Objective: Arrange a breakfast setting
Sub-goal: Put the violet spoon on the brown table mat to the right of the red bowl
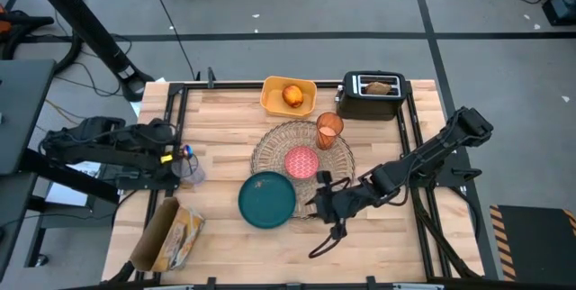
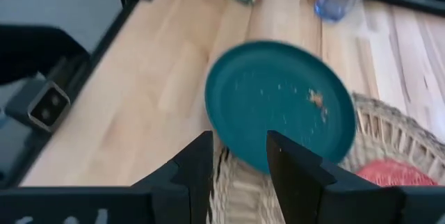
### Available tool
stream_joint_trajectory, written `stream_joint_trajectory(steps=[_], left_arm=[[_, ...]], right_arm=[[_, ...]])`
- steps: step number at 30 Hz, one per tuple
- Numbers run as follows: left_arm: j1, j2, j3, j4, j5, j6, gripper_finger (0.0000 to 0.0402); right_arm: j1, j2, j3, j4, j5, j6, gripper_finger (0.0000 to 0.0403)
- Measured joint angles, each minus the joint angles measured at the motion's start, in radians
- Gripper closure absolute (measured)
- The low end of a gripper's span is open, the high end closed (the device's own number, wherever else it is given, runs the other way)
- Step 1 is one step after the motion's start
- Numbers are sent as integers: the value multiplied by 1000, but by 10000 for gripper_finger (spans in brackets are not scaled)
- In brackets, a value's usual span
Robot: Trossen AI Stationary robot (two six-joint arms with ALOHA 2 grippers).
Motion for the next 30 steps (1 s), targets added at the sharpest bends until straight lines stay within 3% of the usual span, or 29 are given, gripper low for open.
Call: stream_joint_trajectory(steps=[12,30], left_arm=[[-1,-72,-64,45,17,-3,166],[-1,93,-78,91,-14,-48,166]], right_arm=[[0,1,0,134,-13,31,261],[-1,2,0,133,17,-58,261]])
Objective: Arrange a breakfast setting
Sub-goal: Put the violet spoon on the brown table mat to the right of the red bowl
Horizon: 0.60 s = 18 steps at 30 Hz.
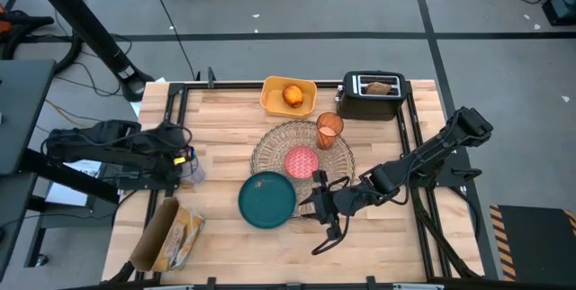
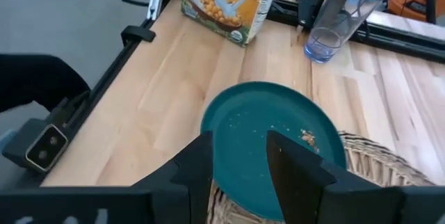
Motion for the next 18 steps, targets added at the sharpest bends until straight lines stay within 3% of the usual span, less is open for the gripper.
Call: stream_joint_trajectory(steps=[8,18], left_arm=[[0,34,8,30,22,-16,176],[1,32,23,38,-8,-47,234]], right_arm=[[0,0,0,-3,-23,-21,261],[-2,0,-41,20,-25,-3,261]])
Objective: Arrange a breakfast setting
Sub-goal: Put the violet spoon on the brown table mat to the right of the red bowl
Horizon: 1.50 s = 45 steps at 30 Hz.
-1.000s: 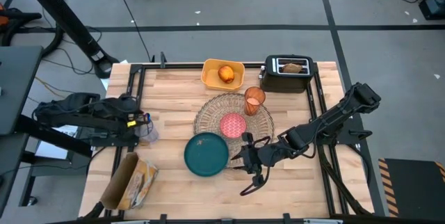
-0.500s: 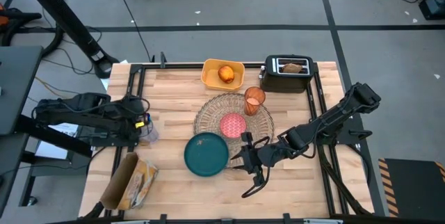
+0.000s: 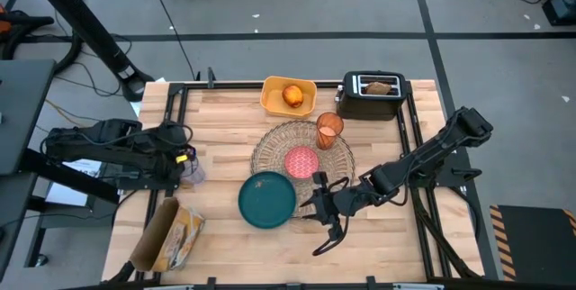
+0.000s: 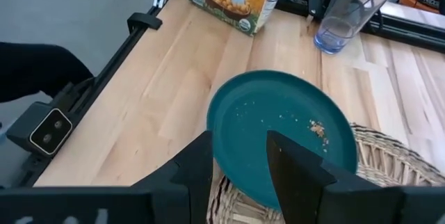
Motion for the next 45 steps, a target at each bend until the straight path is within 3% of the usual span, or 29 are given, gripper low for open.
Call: stream_joint_trajectory(steps=[5,14,19,26,35,45], left_arm=[[0,0,0,-12,-27,-45,227],[0,0,101,-25,-27,-82,150],[0,11,92,-88,-51,-199,135],[-4,132,164,-143,35,-329,134],[-56,304,230,-208,-54,-385,133],[-75,306,215,-136,-102,-356,109]], right_arm=[[-4,0,-31,70,10,6,261],[-11,0,-31,105,27,-14,257],[-9,0,-31,100,27,-13,241],[-7,0,-31,86,42,47,195],[-32,0,-31,21,70,40,115],[-46,0,-31,-82,89,40,70]])
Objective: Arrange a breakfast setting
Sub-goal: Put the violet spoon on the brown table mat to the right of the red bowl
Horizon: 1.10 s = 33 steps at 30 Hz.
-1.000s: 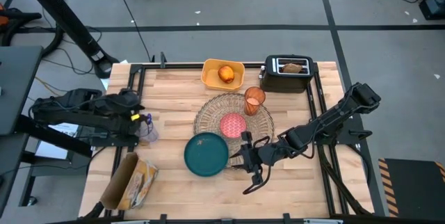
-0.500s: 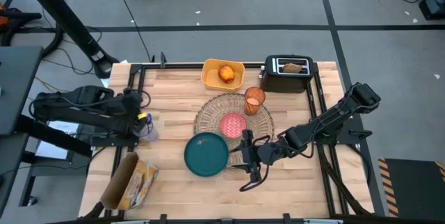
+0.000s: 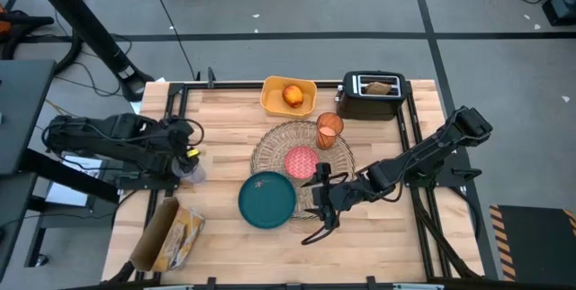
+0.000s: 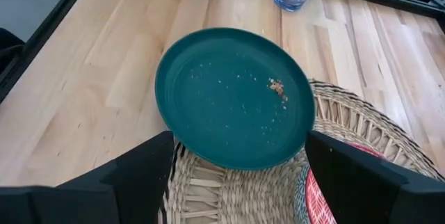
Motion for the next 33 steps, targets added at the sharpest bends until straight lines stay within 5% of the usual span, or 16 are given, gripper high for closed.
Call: stream_joint_trajectory(steps=[21,33], left_arm=[[-1,2,-114,50,-15,-78,100],[-19,88,-115,47,-21,-98,131]], right_arm=[[0,0,0,4,-10,1,66],[0,0,0,3,-11,0,66]])
